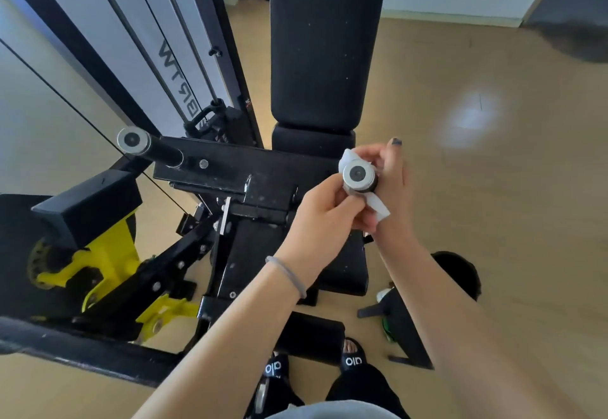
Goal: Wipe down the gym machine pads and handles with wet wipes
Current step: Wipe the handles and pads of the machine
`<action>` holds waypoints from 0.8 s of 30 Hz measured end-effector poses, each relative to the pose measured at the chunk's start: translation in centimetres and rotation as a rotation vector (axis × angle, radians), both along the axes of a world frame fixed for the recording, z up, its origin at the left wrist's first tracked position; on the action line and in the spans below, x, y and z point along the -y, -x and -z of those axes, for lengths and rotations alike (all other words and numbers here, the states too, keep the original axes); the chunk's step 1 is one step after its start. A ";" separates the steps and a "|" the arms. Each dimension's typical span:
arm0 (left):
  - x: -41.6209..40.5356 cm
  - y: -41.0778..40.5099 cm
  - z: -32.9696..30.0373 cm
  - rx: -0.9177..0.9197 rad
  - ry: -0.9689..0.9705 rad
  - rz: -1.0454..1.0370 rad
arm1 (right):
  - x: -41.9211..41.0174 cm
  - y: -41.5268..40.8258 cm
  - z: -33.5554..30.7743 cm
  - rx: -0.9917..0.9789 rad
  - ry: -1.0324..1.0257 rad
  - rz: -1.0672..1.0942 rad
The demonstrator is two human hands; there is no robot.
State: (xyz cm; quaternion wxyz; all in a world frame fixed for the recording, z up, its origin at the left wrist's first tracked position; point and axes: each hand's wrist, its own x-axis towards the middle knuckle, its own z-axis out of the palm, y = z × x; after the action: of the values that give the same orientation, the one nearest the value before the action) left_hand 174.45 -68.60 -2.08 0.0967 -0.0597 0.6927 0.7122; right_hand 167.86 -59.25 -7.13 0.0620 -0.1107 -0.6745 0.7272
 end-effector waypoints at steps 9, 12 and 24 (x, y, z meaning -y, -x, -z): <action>1.8 -0.1 -0.2 -0.100 -0.029 0.043 | 0.4 -0.2 -3.1 -0.130 -0.057 0.057; 2.6 0.3 0.5 -0.133 -0.005 0.071 | 1.1 -0.8 -4.3 -0.209 -0.081 0.059; 13.2 6.2 5.7 -0.563 1.521 0.257 | 4.4 -4.0 -5.2 -0.615 -0.710 0.311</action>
State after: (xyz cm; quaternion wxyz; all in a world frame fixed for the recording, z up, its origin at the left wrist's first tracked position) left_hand 168.23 -81.82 -7.81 -0.0668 0.1517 0.9860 0.0197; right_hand 171.82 -63.67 -1.93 0.4000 0.0378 -0.8065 0.4337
